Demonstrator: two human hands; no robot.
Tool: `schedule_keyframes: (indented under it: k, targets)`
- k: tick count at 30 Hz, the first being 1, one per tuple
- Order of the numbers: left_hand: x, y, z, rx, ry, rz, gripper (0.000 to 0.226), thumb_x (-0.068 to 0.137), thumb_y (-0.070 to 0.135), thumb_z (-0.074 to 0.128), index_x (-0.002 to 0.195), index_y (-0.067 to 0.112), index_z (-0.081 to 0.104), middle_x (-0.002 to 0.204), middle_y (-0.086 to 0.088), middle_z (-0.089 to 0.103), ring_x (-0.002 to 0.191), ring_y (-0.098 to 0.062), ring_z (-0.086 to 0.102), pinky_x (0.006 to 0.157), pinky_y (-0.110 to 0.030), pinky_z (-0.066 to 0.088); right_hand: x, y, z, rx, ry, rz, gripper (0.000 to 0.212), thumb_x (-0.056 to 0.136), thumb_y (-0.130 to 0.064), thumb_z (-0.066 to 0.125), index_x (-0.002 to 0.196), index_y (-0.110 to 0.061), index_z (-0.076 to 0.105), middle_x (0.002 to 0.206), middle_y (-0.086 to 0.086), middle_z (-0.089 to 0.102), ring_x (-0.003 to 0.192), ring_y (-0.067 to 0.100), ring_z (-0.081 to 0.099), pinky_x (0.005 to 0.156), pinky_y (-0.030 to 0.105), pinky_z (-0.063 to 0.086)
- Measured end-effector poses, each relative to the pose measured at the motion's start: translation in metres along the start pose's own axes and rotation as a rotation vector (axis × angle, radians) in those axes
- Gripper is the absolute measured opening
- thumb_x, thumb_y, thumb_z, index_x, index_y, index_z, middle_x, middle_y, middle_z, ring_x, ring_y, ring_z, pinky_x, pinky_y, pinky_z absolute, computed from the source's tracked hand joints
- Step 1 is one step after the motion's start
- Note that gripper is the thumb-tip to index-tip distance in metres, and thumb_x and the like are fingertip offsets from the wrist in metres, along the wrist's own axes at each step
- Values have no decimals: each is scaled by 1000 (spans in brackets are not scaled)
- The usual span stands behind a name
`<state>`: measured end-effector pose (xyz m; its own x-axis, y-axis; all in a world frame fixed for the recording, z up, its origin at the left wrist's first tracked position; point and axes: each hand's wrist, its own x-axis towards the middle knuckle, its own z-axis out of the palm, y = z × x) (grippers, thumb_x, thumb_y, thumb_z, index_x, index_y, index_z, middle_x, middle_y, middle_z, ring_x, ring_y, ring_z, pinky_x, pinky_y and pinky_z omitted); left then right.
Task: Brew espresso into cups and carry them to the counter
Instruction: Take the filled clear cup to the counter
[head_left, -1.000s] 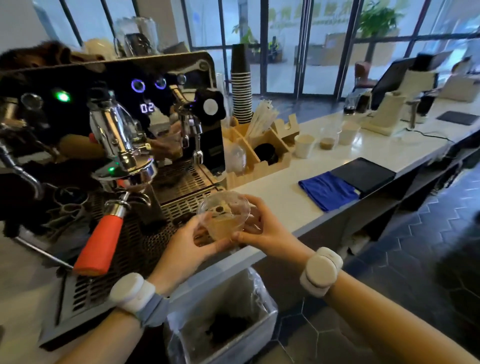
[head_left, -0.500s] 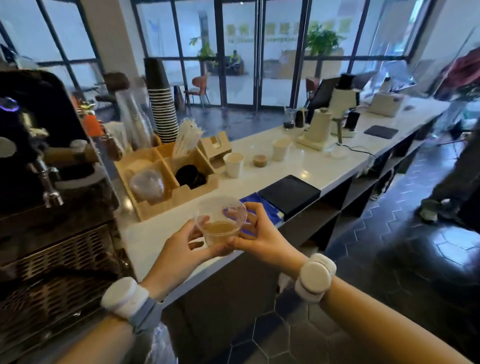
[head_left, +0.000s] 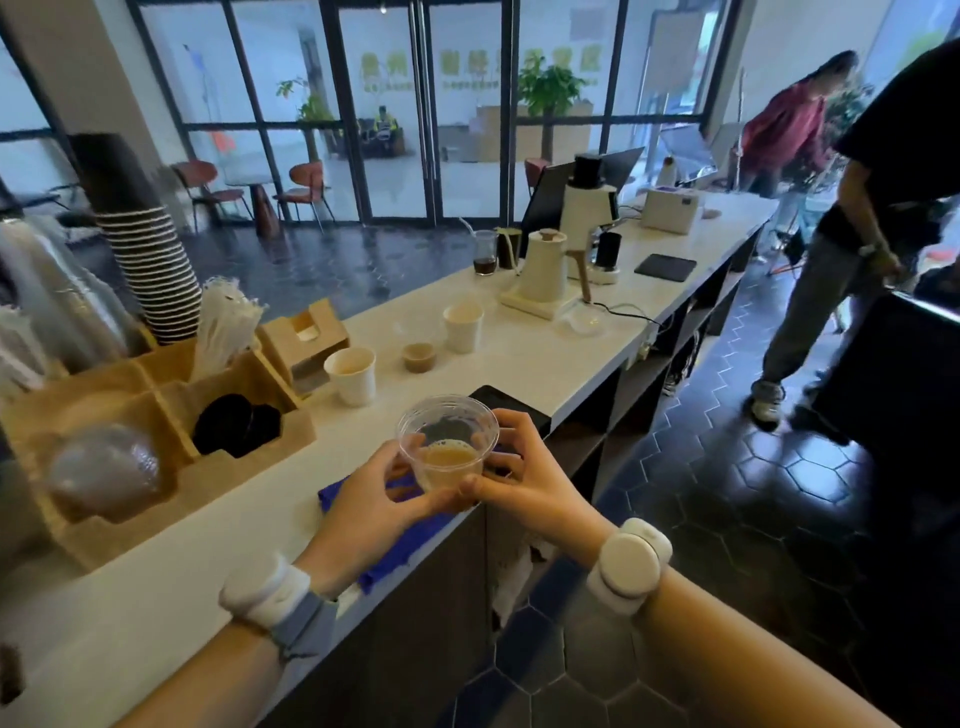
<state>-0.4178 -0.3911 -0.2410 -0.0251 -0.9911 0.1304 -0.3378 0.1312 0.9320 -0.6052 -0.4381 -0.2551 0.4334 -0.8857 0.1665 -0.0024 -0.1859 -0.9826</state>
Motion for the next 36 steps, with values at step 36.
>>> schedule_keyframes:
  k: [36]
  targets:
    - [436, -69, 108, -42, 40, -64, 78, 63, 44, 83, 129, 35, 42, 112, 27, 56, 100, 18, 53, 74, 0, 41, 341, 84, -254, -84, 30, 86, 68, 75, -23, 77, 129, -27, 37, 126, -6, 49, 109, 6, 56, 78, 17, 53]
